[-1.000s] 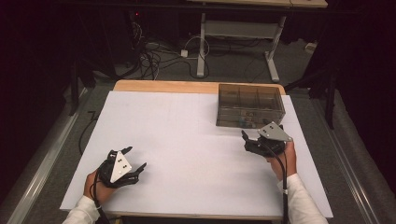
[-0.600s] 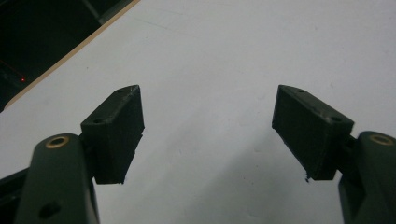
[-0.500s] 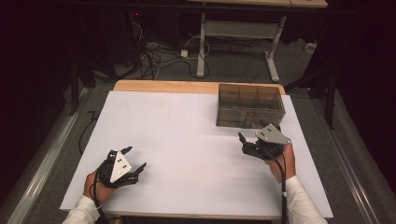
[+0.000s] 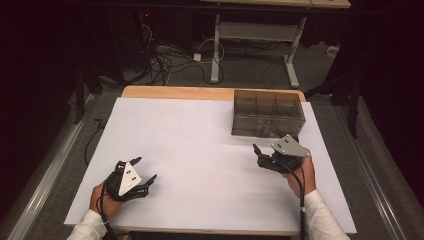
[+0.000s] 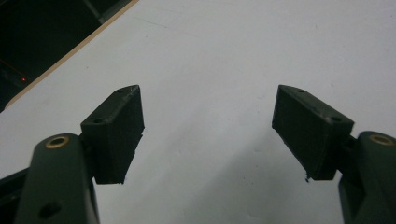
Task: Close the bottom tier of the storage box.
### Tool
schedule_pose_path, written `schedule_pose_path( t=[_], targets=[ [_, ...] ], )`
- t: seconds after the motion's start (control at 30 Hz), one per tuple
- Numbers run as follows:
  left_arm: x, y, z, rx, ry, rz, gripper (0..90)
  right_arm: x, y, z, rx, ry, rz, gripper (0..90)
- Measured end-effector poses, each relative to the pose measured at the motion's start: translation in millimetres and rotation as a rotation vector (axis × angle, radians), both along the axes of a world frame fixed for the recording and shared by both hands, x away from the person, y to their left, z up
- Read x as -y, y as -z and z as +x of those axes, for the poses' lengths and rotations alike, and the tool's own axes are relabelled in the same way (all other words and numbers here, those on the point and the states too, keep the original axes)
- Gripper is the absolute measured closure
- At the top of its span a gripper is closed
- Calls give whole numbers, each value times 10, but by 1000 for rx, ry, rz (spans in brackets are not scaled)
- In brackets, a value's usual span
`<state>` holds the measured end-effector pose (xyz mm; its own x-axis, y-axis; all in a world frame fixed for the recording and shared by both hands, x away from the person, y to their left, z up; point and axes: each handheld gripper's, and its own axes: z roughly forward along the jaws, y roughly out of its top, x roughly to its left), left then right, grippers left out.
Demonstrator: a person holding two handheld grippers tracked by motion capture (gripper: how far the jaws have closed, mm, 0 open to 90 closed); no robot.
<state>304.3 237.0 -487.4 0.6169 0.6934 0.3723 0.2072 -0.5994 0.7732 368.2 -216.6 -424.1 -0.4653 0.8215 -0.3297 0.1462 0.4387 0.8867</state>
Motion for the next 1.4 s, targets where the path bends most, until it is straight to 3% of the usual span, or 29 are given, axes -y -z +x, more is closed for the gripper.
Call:
schedule_pose_path(
  t=[1.4],
  targets=[
    [12,1,0,-4,6,6,242,-15,-8,-225,10,-46,-21,165]
  ],
)
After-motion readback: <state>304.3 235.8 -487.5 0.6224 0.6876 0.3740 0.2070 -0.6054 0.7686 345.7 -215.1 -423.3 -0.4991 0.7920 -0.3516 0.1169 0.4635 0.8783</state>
